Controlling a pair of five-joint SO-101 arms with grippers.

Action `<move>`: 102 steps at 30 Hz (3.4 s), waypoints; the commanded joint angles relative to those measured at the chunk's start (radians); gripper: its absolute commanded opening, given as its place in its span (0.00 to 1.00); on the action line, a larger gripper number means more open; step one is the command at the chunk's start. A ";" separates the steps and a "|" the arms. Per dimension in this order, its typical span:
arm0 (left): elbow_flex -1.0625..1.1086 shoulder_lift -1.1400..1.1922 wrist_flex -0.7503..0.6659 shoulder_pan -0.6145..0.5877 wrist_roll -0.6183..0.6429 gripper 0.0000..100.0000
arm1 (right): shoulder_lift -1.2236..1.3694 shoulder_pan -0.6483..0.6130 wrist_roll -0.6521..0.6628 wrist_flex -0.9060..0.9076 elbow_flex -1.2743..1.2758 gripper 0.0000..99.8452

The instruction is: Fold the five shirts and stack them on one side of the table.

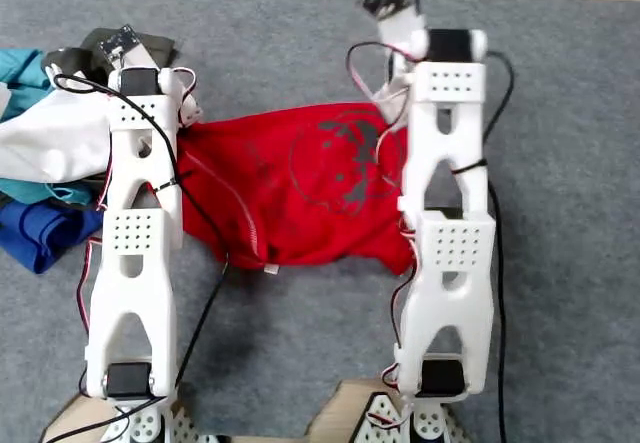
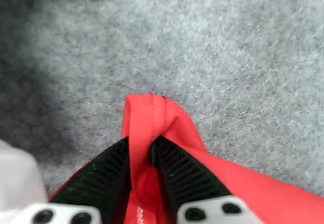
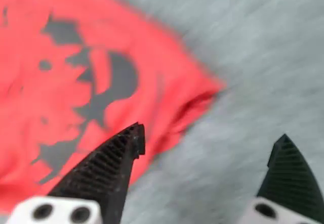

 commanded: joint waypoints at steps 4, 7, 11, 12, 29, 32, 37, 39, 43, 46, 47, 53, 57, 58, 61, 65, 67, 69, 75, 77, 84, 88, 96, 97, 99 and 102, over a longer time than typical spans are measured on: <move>-0.046 -0.015 -0.017 -0.018 -0.006 0.02 | -0.039 -0.087 0.008 0.011 0.308 0.38; -0.046 -0.015 -0.017 -0.018 -0.006 0.02 | -0.021 -0.076 0.006 0.017 0.318 0.28; -0.046 -0.015 -0.017 -0.018 -0.006 0.02 | -0.022 -0.051 0.003 0.020 0.378 0.04; -0.046 -0.015 -0.017 -0.018 -0.006 0.02 | -0.027 -0.044 0.003 0.021 0.406 0.00; -0.046 -0.015 -0.011 -0.017 -0.006 0.02 | -0.696 -0.097 0.308 -0.101 1.283 0.07; -0.046 -0.015 -0.011 -0.017 -0.006 0.02 | -0.817 -0.145 0.325 -0.120 1.313 0.17; -0.046 -0.015 -0.011 -0.015 -0.008 0.02 | -0.921 -0.108 0.204 -0.123 1.082 0.21; -0.046 -0.015 -0.011 -0.015 -0.008 0.02 | -0.872 -0.068 0.155 -0.130 0.941 0.19; -0.046 -0.015 -0.011 -0.015 -0.008 0.02 | -0.619 -0.018 0.092 -0.149 0.699 0.19; -0.046 -0.015 -0.011 -0.015 -0.008 0.02 | -0.363 -0.016 0.066 -0.140 0.532 0.20; -0.046 -0.015 -0.011 -0.015 -0.008 0.02 | -0.282 -0.018 0.058 -0.124 0.472 0.21; -0.046 -0.015 -0.012 -0.015 -0.008 0.02 | 0.099 -0.012 0.026 0.023 0.091 0.21; -0.046 -0.015 -0.012 -0.015 -0.008 0.02 | 0.150 -0.018 0.026 0.021 0.081 0.21; -0.046 -0.015 -0.014 -0.015 -0.008 0.02 | 0.148 -0.025 0.026 0.021 0.087 0.21; -0.046 -0.015 -0.014 -0.015 -0.008 0.02 | 0.153 -0.050 0.034 0.020 0.108 0.12; -0.046 -0.015 -0.014 -0.015 -0.008 0.02 | 0.156 -0.042 0.034 0.017 0.117 0.01; -0.046 -0.015 -0.014 -0.015 -0.008 0.02 | 0.150 -0.021 0.028 0.015 0.105 0.01; -0.046 -0.015 -0.014 -0.015 -0.008 0.02 | 0.140 -0.001 0.026 0.017 0.056 0.00; -0.046 -0.019 -0.014 -0.023 0.000 0.02 | 0.099 0.038 -0.005 0.006 -0.153 0.00; -0.048 -0.021 -0.015 -0.015 0.000 0.02 | 0.099 0.038 -0.003 -0.020 -0.236 0.00; -0.048 -0.021 -0.029 0.043 0.000 0.02 | 0.127 0.071 0.000 -0.353 -0.354 0.00; -0.048 -0.021 -0.034 0.044 0.000 0.02 | 0.157 0.081 0.035 -0.417 -0.354 0.00; -0.048 -0.021 -0.043 0.048 -0.002 0.02 | 0.259 0.084 0.155 -0.192 -0.377 0.08; -0.048 -0.021 -0.043 0.048 -0.002 0.02 | 0.257 0.094 0.138 -0.163 -0.414 0.11; -0.048 -0.021 -0.043 0.048 -0.002 0.02 | 0.255 0.119 0.092 -0.110 -0.513 0.15; -0.048 -0.021 -0.043 0.048 -0.003 0.02 | 0.249 0.130 0.043 0.020 -0.656 0.18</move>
